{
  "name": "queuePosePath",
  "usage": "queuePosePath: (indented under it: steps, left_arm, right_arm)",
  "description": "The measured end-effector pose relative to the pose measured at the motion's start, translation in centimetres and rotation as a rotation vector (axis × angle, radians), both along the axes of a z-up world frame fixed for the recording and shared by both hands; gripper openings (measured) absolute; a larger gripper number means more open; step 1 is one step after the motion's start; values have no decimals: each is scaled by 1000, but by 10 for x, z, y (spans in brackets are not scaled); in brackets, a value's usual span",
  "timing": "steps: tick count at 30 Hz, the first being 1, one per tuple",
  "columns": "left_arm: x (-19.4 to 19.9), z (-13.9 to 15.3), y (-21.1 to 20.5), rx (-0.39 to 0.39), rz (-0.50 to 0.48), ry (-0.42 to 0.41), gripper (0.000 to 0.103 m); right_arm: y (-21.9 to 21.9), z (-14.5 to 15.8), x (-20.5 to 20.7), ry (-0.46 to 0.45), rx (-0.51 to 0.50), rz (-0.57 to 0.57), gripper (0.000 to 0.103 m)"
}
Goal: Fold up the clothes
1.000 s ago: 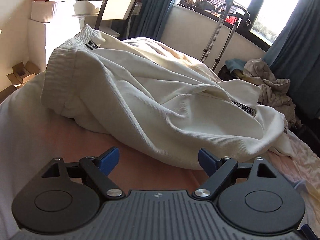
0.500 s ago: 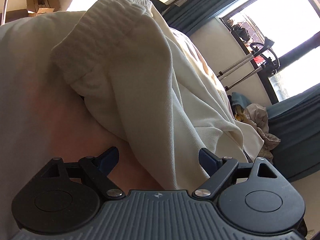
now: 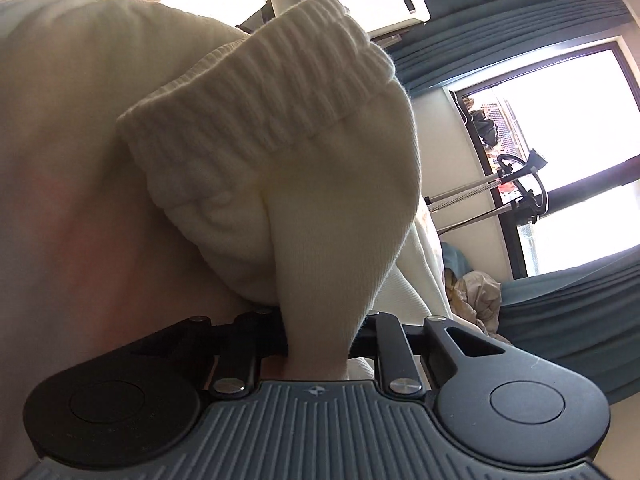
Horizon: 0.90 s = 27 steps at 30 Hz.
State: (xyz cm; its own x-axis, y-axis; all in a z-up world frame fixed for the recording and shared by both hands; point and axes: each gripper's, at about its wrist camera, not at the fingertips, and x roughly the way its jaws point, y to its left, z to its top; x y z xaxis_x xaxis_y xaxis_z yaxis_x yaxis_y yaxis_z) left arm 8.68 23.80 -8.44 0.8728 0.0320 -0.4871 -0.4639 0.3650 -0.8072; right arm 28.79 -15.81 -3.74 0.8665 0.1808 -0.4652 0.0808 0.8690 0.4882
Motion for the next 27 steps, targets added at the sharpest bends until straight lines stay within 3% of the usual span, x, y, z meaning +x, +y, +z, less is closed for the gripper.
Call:
queuePosePath:
  steps: [6, 9, 12, 15, 19, 27]
  left_arm:
    - [-32, 44, 2, 115, 65, -129, 18]
    - [-48, 49, 10, 97, 88, -132, 18]
    - [-56, 47, 20, 54, 85, -101, 17]
    - [-55, 44, 26, 42, 48, -54, 17]
    - [-56, 43, 27, 105, -9, -5, 18]
    - [-41, 37, 8, 244, -46, 86, 18]
  right_arm:
    - [-12, 33, -83, -114, -35, 70, 6]
    - [-15, 38, -127, -138, 5, 122, 6]
    - [-17, 31, -158, -112, 40, 160, 6]
    - [-21, 6, -172, -21, 125, 196, 7]
    - [-30, -27, -176, 58, 222, 230, 11]
    - [-31, -32, -191, -4, 153, 238, 16]
